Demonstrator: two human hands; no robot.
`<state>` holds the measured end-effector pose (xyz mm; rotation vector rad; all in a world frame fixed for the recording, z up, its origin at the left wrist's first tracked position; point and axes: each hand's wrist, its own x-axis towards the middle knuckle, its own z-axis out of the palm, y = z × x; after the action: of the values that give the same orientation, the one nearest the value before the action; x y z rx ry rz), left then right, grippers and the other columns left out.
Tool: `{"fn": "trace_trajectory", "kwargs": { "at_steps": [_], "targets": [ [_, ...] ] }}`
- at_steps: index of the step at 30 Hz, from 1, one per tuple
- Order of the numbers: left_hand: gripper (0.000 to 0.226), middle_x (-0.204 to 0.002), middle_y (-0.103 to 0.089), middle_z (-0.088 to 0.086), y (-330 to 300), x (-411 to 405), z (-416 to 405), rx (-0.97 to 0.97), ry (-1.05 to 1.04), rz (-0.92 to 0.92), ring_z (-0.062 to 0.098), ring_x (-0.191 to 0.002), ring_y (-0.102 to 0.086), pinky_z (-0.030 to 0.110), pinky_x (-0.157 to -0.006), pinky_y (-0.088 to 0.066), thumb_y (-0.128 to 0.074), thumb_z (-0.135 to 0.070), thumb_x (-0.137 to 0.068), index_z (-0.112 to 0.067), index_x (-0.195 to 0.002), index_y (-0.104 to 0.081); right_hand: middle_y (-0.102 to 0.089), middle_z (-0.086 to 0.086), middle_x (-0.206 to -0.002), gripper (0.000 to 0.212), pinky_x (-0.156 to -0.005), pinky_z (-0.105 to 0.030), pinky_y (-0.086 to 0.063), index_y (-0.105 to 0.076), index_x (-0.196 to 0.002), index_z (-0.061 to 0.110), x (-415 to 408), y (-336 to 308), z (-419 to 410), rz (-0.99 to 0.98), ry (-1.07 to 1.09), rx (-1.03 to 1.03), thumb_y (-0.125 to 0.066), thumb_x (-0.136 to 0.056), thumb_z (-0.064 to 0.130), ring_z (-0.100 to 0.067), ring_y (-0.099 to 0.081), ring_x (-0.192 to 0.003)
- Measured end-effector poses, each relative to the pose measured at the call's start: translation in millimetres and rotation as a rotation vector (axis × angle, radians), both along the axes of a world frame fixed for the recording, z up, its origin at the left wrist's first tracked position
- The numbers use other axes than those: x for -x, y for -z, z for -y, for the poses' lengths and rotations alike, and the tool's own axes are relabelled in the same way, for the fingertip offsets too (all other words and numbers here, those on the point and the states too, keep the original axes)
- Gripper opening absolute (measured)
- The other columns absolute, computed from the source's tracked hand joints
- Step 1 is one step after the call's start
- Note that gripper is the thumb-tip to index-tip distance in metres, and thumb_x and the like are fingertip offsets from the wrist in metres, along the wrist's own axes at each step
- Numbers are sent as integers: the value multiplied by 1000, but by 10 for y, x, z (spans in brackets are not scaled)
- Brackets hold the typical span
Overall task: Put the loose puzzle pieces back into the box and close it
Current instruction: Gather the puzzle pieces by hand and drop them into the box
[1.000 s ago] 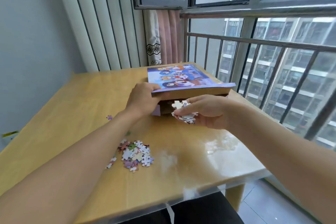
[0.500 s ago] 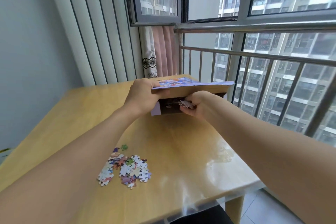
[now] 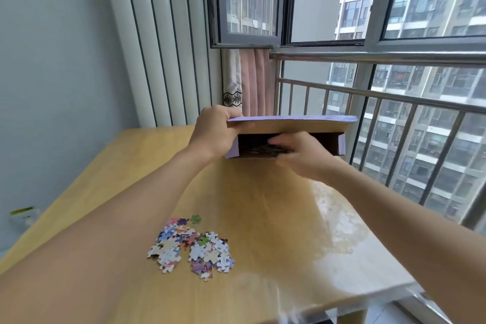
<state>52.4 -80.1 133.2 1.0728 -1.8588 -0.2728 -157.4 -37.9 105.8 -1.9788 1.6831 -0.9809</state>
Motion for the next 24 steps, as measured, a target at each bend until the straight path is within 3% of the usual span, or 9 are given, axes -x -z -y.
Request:
{"fn": "trace_trajectory", "kwargs": {
  "at_steps": [2,3,5,6,8,11,18,22,24],
  "targets": [
    [30,-62,-51,12,-5,-4,-17,9,-3,-28,12,-60,-34,23,-54,-29,-76,-28,-88,-5,-71,-67,-71,1,-108,32,-80,-38,-57,-71,-117,24,16,87,34,-561,38,209,-67,-85,17,-24,-66,-94],
    [24,-62,-56,9,-37,7,-38,22,-6,-63,11,-60,-38,20,-55,-32,-76,-26,-87,-8,-72,-70,-72,0,-102,23,-74,-40,-57,-73,-109,25,24,60,62,-683,102,294,-64,-89,19,-27,-66,-87],
    [8,-74,-67,-1,-141,28,-62,77,-29,-166,6,-66,-51,15,-64,-41,-75,-23,-88,-15,-86,-76,-72,-3,-87,15,-62,-39,-55,-73,-90,20,59,-43,147,-721,171,481,-59,-91,15,-30,-65,-74],
    [13,-89,-70,-7,-199,27,-70,107,-60,-209,2,-78,-56,11,-72,-43,-74,-24,-90,-19,-102,-74,-72,-4,-83,14,-60,-39,-55,-73,-86,18,77,-125,190,-666,168,591,-61,-90,12,-31,-66,-72],
    [48,-126,-60,-13,-243,-9,-60,123,-120,-249,0,-111,-51,10,-91,-38,-73,-33,-91,-23,-134,-55,-74,-5,-85,14,-64,-41,-55,-76,-90,14,106,-330,235,-528,141,759,-62,-92,12,-30,-69,-74],
    [62,-145,-49,-8,-175,-58,-86,36,-114,-180,6,-128,-43,22,-99,-37,-67,-41,-93,-27,-147,-41,-76,-5,-93,16,-71,-43,-56,-77,-97,17,24,-514,197,-581,109,663,-61,-96,17,-31,-69,-80],
    [20,-105,-65,-13,10,-213,-2,-20,-79,-247,11,-96,-65,23,-77,-50,-53,-42,-101,-28,-113,-62,-68,-2,-76,21,-62,-37,-50,-70,-78,18,-71,-408,176,-630,80,536,-60,-97,19,-31,-62,-73],
    [31,-96,-70,-5,72,-301,85,-49,-204,-224,18,-89,-64,28,-71,-44,-52,-45,-101,-20,-95,-70,-43,10,-60,47,-53,-33,-35,-39,-56,30,-160,-308,184,-691,0,378,-59,-96,15,-26,-46,-62],
    [37,-91,-72,-1,171,-382,106,-121,-185,-200,26,-88,-67,35,-76,-53,-55,-51,-95,-19,-88,-71,-50,9,-69,37,-54,-33,-37,-55,-65,35,-219,-217,191,-750,-22,283,-62,-94,12,-28,-49,-68]
  ]
}}
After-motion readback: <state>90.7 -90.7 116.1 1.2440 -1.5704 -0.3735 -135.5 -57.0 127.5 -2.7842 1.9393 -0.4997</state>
